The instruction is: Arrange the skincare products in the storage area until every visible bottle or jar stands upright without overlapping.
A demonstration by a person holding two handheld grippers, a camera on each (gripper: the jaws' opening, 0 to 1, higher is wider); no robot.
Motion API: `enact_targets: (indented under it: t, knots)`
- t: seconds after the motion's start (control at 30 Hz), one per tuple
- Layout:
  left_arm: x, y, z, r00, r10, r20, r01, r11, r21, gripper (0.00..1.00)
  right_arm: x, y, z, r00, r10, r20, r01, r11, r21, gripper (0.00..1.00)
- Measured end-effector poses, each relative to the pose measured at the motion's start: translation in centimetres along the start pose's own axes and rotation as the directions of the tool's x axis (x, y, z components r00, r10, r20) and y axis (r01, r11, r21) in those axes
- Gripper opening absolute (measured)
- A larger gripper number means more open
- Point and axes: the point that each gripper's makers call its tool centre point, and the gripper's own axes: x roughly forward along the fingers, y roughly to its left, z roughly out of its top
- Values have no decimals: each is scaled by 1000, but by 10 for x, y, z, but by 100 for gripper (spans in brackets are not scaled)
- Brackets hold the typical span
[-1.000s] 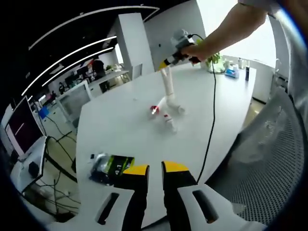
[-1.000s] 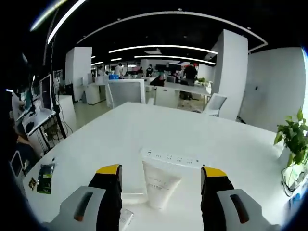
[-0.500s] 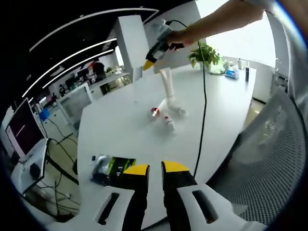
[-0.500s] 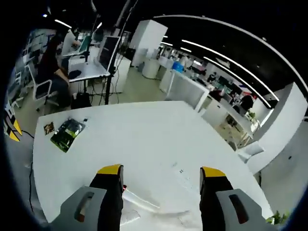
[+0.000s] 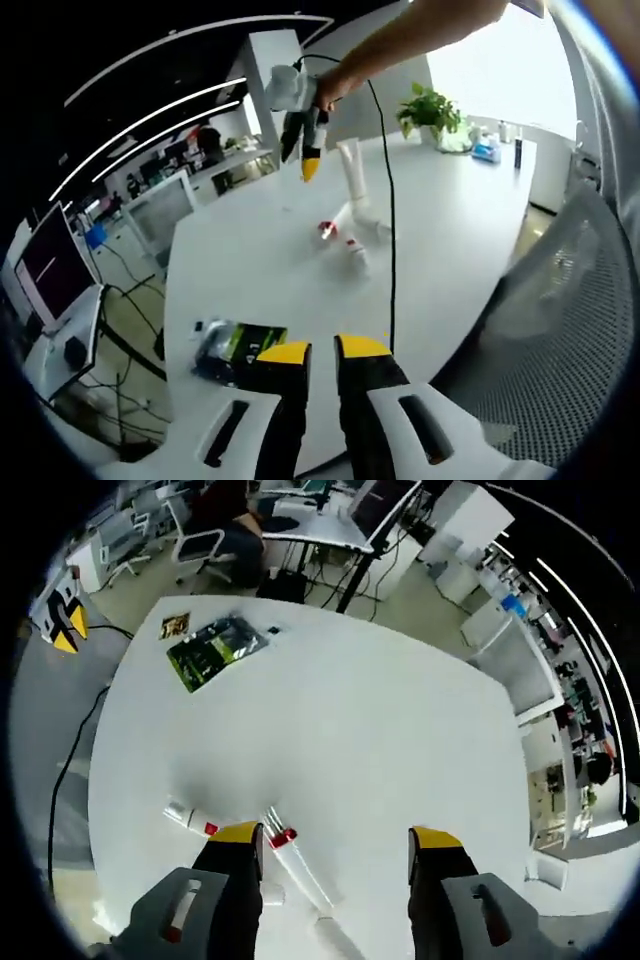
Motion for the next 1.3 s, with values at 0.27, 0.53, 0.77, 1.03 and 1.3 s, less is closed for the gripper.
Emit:
enact_targets:
  t: [0.27, 0.53, 0.77, 1.03, 1.3]
  knots:
    - [1, 1, -2, 1000, 3, -8, -3, 1000, -4, 7, 22, 3, -21, 990, 76, -119, -86, 994, -74, 55]
    - [2, -2, -5, 1000, -11, -27, 11, 1000, 3, 7, 44, 12, -44, 965, 124, -231, -160, 976, -145, 53]
    - [3, -2, -9, 999, -10, -46, 10, 1000, 1, 6, 64, 34, -62, 931, 166, -325, -251, 938, -239, 51]
    - [4, -4, -13, 997, -21, -68, 21, 1000, 0, 5, 83, 40, -81, 907, 187, -377, -293, 924, -246, 49]
    - [6, -4, -18, 995, -25, -94, 24, 1000, -5, 5, 99, 42, -89, 888, 202, -414, -332, 903, -271, 45]
